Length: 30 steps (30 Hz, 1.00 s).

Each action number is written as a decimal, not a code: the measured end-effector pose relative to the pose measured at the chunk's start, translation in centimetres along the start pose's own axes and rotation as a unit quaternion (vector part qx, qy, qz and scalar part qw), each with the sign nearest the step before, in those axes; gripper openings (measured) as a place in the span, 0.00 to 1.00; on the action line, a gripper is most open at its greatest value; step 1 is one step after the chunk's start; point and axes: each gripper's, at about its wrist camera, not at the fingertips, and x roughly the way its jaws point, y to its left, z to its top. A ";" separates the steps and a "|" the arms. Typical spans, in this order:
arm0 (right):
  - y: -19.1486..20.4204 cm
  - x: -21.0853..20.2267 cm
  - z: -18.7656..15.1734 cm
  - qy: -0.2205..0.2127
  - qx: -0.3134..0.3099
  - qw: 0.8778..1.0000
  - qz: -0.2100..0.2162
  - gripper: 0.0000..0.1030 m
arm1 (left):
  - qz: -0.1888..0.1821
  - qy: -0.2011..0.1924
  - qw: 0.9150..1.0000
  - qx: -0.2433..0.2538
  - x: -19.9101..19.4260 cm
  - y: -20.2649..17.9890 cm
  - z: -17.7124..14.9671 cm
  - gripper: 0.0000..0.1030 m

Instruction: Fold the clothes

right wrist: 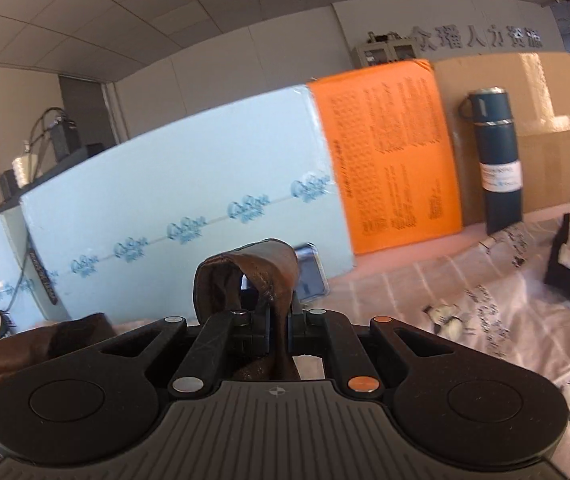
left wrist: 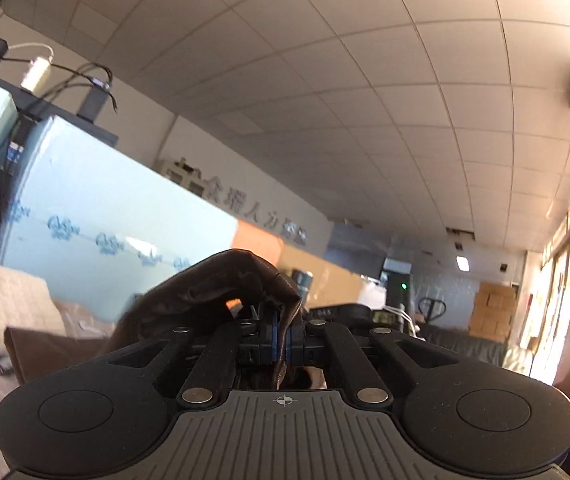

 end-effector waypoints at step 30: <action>10.4 -13.1 -4.4 -0.023 -0.116 0.989 0.092 0.99 | 0.116 0.223 0.961 0.116 3.1 -5.0 -7.5 0.12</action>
